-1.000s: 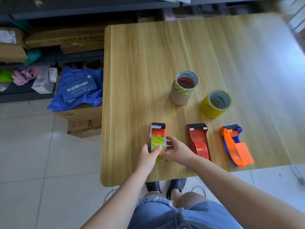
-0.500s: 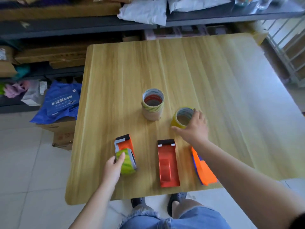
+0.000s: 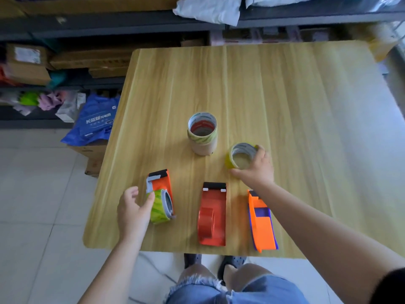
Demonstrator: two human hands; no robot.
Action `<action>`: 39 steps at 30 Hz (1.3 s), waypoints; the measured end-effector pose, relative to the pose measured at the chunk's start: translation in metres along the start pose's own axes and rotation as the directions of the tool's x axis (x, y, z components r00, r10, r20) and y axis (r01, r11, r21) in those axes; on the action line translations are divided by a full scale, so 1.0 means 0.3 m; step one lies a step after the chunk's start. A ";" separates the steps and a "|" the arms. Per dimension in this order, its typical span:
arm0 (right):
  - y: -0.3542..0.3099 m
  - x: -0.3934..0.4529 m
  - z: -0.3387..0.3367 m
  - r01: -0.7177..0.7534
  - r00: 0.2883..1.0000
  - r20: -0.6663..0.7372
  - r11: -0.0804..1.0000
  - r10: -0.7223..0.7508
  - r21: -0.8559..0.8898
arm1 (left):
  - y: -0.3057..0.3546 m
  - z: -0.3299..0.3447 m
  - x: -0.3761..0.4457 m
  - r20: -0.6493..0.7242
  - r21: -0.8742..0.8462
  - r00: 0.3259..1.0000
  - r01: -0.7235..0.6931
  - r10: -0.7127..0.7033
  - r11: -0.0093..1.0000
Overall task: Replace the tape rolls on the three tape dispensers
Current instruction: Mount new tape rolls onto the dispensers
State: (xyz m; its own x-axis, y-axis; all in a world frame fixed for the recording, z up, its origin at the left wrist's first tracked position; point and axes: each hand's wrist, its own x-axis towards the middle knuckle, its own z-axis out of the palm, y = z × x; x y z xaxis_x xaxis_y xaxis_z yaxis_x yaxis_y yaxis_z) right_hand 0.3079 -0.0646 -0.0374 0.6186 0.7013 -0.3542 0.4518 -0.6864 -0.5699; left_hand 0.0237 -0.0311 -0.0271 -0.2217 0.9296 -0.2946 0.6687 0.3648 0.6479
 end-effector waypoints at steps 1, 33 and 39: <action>0.000 -0.026 -0.007 0.022 1.000 0.020 0.994 -0.025 0.106 | 0.020 -0.002 -0.011 -0.023 0.004 0.995 -0.099 0.099 0.995; 0.047 -0.403 0.213 -0.573 0.784 0.612 0.502 0.103 0.648 | 0.128 0.146 -0.140 0.863 -0.253 0.503 0.359 0.042 0.898; 0.028 -0.392 0.230 -0.579 0.765 0.636 0.540 0.101 0.611 | 0.123 0.152 -0.125 0.832 -0.238 0.554 0.298 0.036 0.925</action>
State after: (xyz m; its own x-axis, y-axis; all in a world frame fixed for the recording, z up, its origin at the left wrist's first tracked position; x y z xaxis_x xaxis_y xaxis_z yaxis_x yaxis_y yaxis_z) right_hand 0.1944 -0.1396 -0.0517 0.1099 0.5898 -0.8001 -0.5069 -0.6591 -0.5555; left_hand 0.0891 -0.0550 -0.0242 0.4914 0.4834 -0.7244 0.3837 0.6266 0.6784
